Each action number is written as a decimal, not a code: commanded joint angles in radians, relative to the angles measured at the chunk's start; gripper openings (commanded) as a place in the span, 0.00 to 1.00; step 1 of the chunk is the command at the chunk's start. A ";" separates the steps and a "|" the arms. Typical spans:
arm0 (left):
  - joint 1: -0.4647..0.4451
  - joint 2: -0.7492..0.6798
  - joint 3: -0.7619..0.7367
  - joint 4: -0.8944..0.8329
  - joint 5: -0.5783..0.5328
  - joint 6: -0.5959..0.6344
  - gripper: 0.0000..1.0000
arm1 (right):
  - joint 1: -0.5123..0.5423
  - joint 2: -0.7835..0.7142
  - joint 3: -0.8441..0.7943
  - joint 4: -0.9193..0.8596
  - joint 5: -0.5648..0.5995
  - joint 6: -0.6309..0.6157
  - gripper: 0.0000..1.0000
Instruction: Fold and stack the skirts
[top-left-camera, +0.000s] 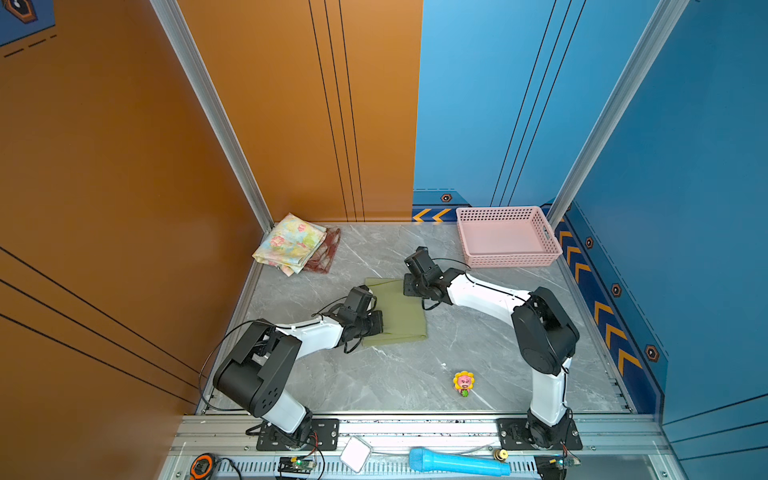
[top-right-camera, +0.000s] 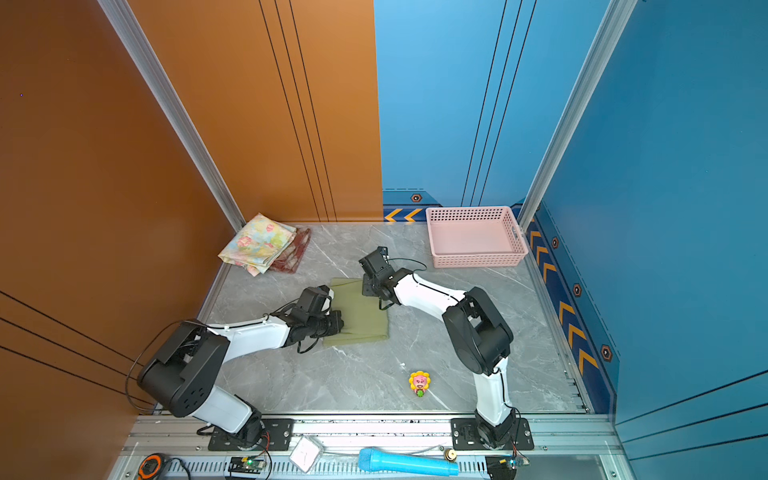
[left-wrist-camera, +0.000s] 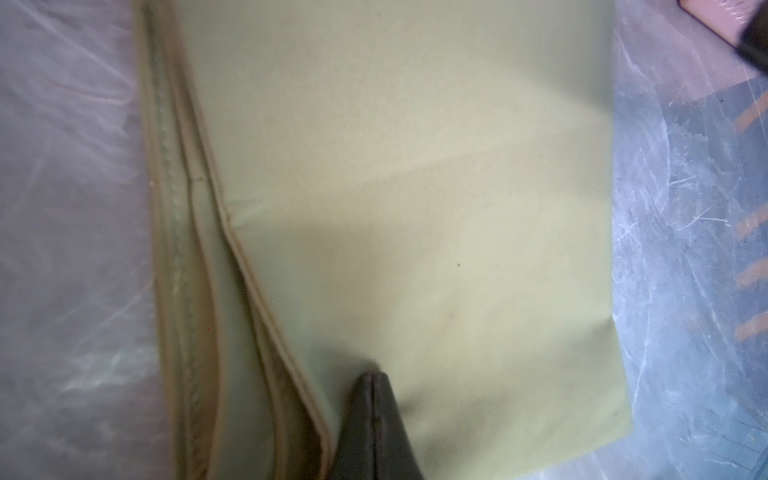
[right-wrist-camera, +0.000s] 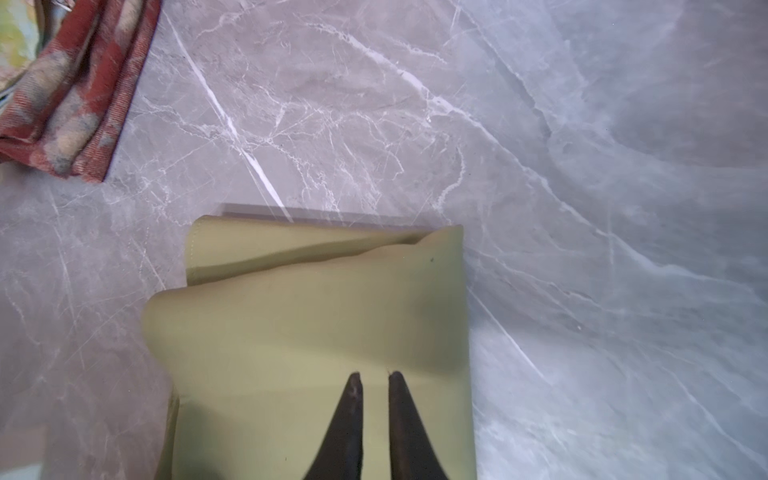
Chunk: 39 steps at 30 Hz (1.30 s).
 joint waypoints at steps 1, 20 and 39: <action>0.011 0.054 -0.018 -0.115 -0.017 0.001 0.03 | -0.026 0.074 0.047 -0.022 -0.019 -0.018 0.15; 0.013 -0.008 0.099 -0.243 -0.002 0.000 0.23 | -0.106 -0.142 -0.079 -0.061 -0.063 -0.036 0.52; 0.273 0.042 0.307 -0.487 0.149 0.122 0.80 | -0.042 -0.176 -0.277 -0.048 -0.171 0.011 0.57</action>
